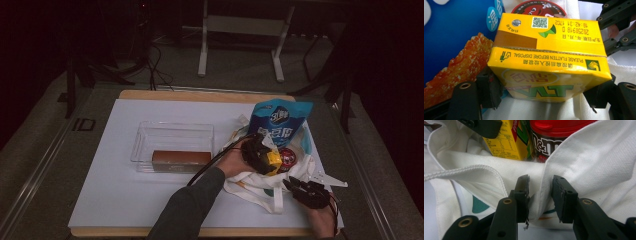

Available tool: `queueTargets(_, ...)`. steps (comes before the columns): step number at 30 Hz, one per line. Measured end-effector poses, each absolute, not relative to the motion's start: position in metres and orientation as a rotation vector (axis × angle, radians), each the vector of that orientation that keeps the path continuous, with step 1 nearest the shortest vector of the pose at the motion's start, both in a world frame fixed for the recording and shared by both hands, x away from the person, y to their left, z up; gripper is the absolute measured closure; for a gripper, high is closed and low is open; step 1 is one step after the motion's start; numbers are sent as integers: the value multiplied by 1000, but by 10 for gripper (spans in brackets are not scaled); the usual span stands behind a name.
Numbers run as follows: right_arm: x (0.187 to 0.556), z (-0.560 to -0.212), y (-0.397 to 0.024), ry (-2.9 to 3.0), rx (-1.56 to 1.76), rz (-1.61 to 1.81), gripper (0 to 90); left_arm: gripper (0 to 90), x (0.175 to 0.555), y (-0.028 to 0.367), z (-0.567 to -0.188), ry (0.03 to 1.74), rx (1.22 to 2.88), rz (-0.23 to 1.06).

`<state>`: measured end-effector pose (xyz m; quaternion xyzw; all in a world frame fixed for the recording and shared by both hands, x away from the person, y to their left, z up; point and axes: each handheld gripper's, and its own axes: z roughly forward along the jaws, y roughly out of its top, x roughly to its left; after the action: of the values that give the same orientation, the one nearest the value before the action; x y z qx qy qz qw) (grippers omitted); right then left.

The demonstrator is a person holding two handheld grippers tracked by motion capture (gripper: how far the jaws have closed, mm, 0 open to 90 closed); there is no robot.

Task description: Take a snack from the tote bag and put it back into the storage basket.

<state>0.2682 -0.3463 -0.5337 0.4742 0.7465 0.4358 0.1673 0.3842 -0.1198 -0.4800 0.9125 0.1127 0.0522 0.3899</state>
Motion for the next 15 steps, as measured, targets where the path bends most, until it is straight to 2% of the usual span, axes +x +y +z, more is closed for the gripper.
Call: queueTargets(15, 268, -534, -347, 2124, 1352, 1247, 664, 286, 381, -113, -472, 327, 2289, 153)
